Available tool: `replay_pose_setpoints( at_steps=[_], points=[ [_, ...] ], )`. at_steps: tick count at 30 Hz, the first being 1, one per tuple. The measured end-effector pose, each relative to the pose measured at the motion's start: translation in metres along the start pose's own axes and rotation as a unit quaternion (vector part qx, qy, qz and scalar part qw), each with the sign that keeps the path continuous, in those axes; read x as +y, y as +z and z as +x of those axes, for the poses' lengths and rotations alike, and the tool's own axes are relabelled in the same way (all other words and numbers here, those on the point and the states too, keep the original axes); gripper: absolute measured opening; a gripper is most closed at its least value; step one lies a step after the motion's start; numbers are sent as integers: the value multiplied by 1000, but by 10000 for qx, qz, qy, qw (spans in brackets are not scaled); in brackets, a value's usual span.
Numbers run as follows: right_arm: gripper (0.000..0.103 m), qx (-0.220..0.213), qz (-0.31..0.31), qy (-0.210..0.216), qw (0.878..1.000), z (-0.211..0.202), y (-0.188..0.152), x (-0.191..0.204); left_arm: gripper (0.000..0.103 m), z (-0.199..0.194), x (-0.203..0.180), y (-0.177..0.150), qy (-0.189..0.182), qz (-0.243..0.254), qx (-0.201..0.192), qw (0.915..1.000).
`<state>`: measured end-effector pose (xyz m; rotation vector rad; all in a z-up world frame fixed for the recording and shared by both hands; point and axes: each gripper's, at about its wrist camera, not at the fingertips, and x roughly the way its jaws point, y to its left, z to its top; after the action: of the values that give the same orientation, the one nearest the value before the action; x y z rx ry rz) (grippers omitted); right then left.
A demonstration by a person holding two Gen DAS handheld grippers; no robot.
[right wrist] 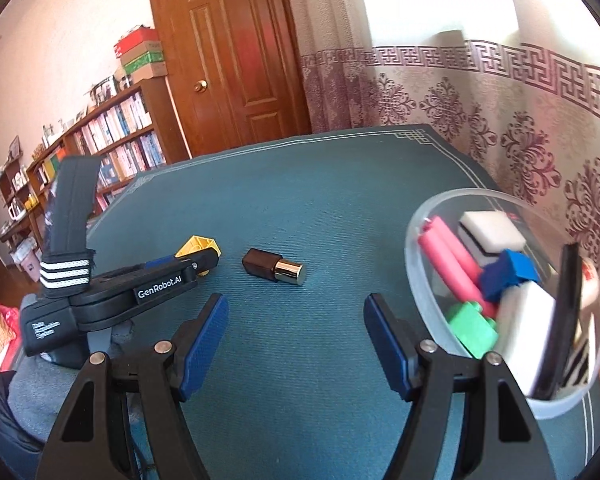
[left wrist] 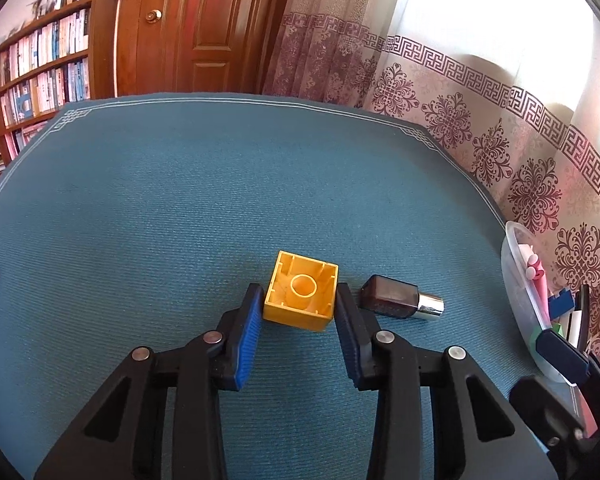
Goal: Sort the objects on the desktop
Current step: 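Move the left gripper to the yellow toy brick and close on it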
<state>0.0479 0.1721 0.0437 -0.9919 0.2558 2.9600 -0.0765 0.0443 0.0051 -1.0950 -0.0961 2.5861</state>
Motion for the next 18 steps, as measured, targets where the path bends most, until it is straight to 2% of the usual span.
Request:
replay_pose_setpoints(
  at_steps=[5, 18],
  points=[
    [74, 140, -246, 14, 9996, 23, 4, 7, 39, -2, 7, 1, 281, -32, -66, 9996],
    [74, 525, -574, 25, 9970, 76, 20, 10, 39, -5, 12, 2, 252, -113, -54, 9996]
  ],
)
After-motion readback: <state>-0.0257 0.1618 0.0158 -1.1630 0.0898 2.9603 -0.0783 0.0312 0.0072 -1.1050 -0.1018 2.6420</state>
